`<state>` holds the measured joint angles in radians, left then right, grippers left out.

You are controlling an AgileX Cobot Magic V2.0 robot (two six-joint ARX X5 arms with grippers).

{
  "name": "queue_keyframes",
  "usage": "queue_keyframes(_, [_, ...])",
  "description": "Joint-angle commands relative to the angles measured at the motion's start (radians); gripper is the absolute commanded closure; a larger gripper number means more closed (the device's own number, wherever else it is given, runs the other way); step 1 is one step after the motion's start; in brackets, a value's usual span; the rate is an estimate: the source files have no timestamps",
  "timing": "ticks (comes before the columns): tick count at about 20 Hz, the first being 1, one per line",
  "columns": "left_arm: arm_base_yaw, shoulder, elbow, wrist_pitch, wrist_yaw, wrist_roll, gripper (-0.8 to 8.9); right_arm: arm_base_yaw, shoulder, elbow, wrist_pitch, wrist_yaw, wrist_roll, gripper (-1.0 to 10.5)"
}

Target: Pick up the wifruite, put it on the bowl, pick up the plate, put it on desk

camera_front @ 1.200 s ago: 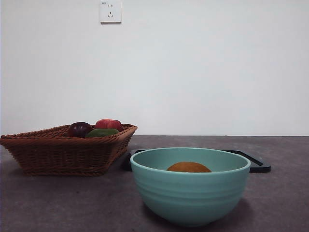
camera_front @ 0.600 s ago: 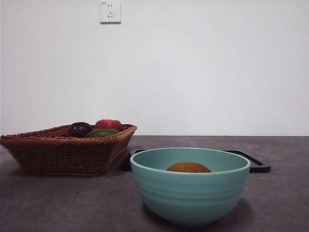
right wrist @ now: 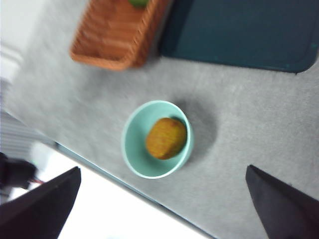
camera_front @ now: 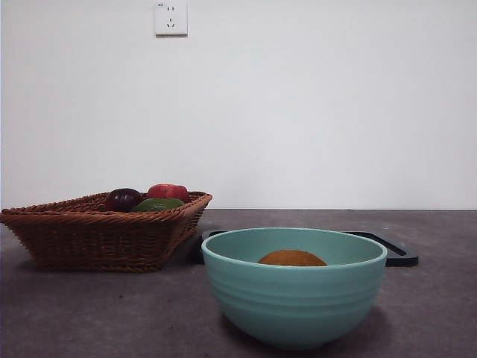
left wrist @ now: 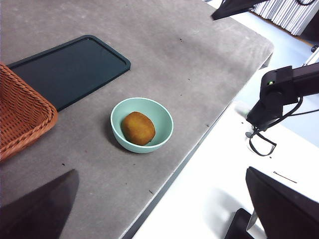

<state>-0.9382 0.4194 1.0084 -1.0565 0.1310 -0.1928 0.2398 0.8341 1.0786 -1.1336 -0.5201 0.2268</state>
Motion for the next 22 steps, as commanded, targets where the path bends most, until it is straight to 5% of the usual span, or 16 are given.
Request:
queue_keyframes(1, [-0.008,0.003,0.018,0.039,0.005,-0.003,2.84,0.083,0.077,0.037,0.041,0.067,-0.018,3.6])
queue_keyframes(9, [-0.008,0.003,0.019,0.064,0.005,-0.003,2.84,0.346,0.385,0.069,0.085,0.330,-0.005,3.6])
queue_keyframes(22, [-0.008,0.003,0.019,0.093,0.005,-0.003,2.84,0.363,0.726,0.069,0.098,0.338,-0.086,3.6])
